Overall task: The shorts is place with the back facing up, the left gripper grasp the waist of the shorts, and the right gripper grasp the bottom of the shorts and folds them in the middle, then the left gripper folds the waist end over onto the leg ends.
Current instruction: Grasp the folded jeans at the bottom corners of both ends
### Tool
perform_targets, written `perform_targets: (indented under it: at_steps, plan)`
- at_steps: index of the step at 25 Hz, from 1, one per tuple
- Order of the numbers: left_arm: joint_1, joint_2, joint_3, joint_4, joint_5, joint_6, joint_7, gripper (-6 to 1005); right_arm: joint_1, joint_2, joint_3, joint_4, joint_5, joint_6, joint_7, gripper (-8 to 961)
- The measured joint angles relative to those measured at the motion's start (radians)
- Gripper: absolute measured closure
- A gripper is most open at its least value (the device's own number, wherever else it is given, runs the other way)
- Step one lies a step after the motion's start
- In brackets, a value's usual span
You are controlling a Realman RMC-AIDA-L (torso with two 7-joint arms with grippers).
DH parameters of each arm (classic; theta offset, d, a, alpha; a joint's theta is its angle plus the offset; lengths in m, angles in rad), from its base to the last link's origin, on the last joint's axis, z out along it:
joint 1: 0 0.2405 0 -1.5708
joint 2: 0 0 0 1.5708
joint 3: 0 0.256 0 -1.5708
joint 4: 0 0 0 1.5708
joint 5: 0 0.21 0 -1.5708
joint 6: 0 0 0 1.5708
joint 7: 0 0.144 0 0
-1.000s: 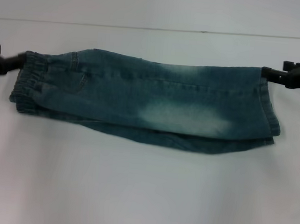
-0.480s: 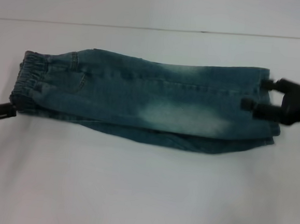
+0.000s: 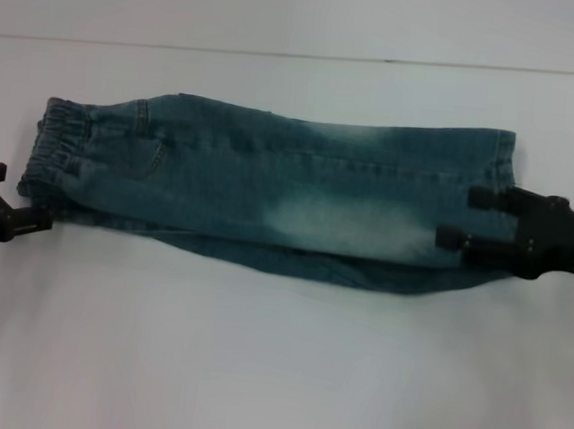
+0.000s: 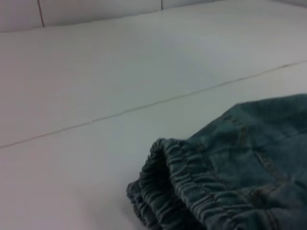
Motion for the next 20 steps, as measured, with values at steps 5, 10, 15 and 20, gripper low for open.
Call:
perform_targets:
  at_steps: [5,10,15,20]
  plan:
    - [-0.030,0.008,0.020,-0.063,0.015,-0.085,0.033,63,-0.001,0.000,0.000,0.014,-0.003,-0.017,-0.006,17]
    - [-0.039,0.008,0.026,-0.078,0.015,-0.126,0.044,63,0.004,-0.001,-0.002,0.023,-0.004,-0.024,-0.003,18]
    - [-0.041,0.007,0.047,-0.080,0.015,-0.123,0.055,85,0.006,0.000,-0.007,0.024,-0.005,-0.024,0.000,20]
    - [-0.042,0.002,0.070,-0.081,0.013,-0.114,0.083,112,0.007,0.001,-0.008,0.025,-0.005,-0.021,0.003,21]
